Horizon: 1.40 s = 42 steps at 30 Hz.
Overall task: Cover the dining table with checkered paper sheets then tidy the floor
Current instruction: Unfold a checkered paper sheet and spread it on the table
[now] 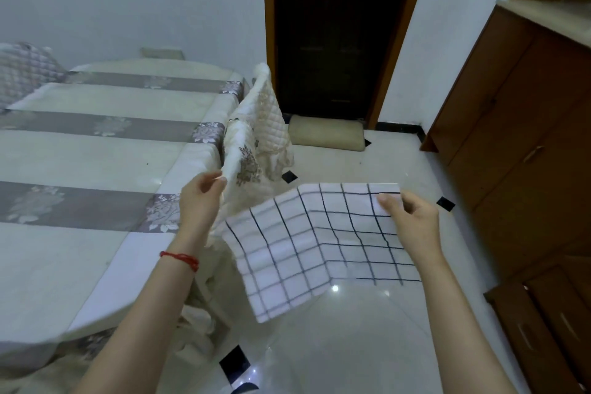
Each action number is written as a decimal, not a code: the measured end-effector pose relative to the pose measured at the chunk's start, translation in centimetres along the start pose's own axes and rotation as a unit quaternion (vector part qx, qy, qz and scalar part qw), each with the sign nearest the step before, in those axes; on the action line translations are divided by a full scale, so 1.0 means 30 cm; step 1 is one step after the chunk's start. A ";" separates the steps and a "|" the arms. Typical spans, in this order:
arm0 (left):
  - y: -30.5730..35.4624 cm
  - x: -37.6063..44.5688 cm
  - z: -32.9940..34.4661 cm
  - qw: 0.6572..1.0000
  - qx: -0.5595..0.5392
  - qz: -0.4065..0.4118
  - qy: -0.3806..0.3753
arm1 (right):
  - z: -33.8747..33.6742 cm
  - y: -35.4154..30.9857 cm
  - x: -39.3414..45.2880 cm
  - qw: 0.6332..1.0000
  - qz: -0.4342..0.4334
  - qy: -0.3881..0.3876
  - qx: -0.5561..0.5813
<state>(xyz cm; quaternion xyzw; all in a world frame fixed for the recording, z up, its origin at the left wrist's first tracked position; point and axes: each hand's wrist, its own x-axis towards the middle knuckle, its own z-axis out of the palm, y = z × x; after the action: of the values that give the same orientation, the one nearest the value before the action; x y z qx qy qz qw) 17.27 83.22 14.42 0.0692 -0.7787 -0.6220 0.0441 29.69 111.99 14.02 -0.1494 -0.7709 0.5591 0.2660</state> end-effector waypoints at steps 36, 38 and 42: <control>0.099 -0.003 0.141 0.998 0.049 0.029 0.039 | 0.123 -0.079 0.087 0.983 0.089 -0.132 0.087; 0.090 -0.015 0.171 0.996 0.067 0.060 0.029 | 0.190 -0.099 0.129 0.979 0.097 -0.150 0.095; 0.081 -0.017 0.268 0.989 0.069 0.095 -0.091 | 0.313 -0.114 0.231 0.977 0.090 -0.172 0.087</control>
<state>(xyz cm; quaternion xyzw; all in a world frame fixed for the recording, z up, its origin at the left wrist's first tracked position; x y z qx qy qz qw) 16.41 91.57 15.00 -0.0590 -0.8233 -0.5639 0.0270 18.87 107.17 16.73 -0.0959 -0.7369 0.6630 0.0907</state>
